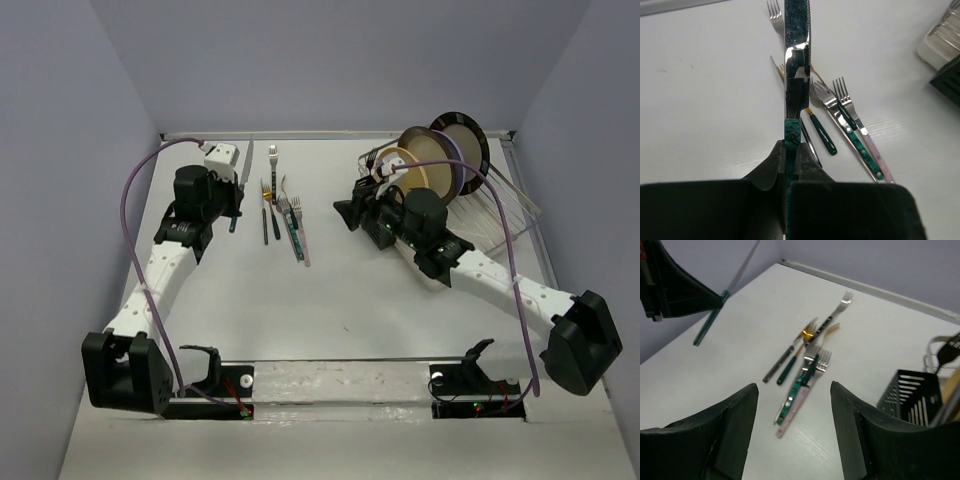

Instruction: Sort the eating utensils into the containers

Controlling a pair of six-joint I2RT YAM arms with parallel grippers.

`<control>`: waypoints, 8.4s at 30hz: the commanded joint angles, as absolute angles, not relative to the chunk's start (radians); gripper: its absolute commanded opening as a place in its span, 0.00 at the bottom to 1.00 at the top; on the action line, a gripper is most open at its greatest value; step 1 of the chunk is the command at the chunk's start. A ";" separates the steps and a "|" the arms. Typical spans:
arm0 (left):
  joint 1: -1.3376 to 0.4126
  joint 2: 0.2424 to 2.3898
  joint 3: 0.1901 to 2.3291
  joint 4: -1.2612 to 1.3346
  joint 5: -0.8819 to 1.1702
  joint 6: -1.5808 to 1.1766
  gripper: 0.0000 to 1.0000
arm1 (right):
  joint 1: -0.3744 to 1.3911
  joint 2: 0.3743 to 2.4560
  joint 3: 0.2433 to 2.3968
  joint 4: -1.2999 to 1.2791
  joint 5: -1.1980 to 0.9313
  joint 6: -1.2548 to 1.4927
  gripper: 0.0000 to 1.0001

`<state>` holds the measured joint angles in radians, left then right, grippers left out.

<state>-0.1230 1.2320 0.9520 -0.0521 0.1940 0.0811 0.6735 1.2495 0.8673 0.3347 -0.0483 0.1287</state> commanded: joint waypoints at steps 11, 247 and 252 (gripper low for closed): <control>-0.199 1.032 0.884 0.041 0.359 0.109 0.00 | 0.785 1.649 1.216 0.653 -0.167 0.491 0.61; -0.212 1.364 0.907 0.127 0.104 0.112 0.99 | 0.647 1.517 1.384 -0.336 0.566 -0.035 0.00; -0.216 1.390 0.911 0.126 0.103 0.114 0.99 | 0.638 1.537 1.374 -0.373 0.509 -0.003 0.00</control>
<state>-0.2077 1.3838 0.8700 0.0998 0.1154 0.0971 0.6514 1.5219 1.3655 -0.3447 0.5453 -0.0322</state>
